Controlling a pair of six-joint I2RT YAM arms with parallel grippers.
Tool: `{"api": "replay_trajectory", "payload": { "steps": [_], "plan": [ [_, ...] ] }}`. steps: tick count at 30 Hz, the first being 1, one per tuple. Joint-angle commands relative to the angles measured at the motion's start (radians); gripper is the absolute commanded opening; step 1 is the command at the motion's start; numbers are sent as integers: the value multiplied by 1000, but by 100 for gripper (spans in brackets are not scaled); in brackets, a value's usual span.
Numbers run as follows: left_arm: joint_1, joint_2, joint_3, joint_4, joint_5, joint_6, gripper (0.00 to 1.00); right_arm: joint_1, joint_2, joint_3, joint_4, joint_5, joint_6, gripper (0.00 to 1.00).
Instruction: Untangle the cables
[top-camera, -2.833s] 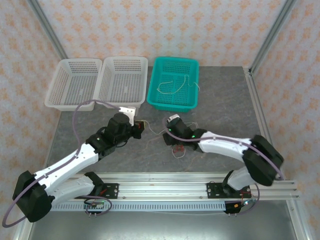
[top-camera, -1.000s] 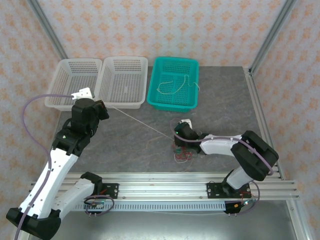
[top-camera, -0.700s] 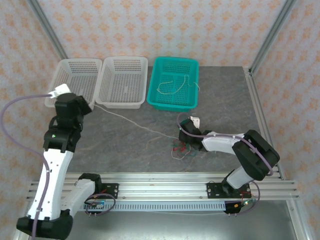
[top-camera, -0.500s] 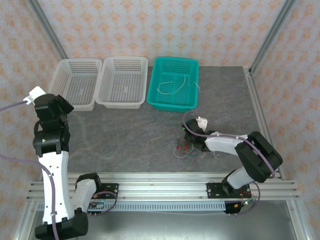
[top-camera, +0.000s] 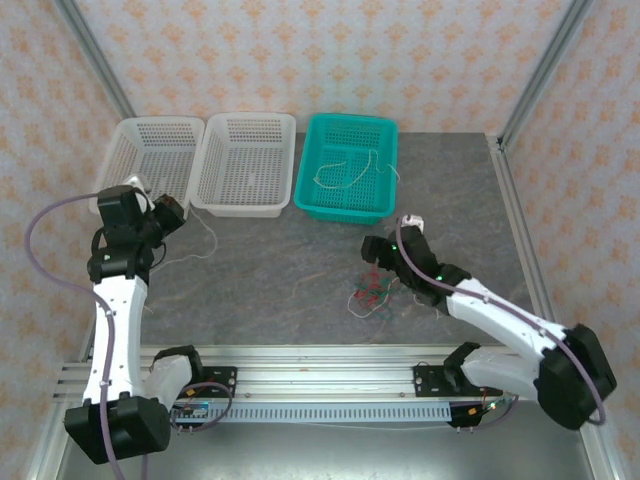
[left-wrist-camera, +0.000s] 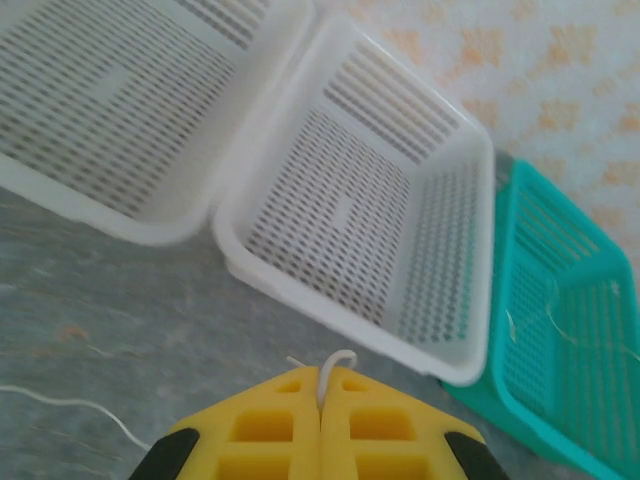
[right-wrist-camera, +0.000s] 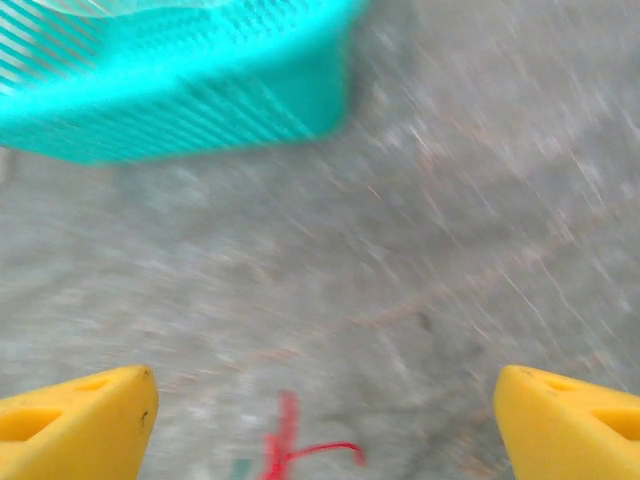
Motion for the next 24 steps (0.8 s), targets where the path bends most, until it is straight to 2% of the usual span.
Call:
{"api": "replay_trajectory", "payload": {
  "steps": [1,2,5,11,14,22,24],
  "plan": [
    [-67,-41,10,66,137,-13,0,-1,-59,1,168,-260,-142,88],
    [-96,-44,25,77,155,-16,0,2,-64,-11,234,-337,-161,88],
    [-184,-46,85,105,184,-27,0,41,-41,-50,428,-441,-203,88],
    [-354,-39,222,118,160,-29,0,186,84,-3,650,-472,-370,91],
    [-417,-47,245,130,132,-29,0,214,192,35,775,-461,-379,92],
    [-464,-69,239,121,94,-26,0,223,444,175,922,-486,-384,92],
    [-466,-70,237,107,86,-15,0,223,496,200,943,-469,-368,85]
  ]
}}
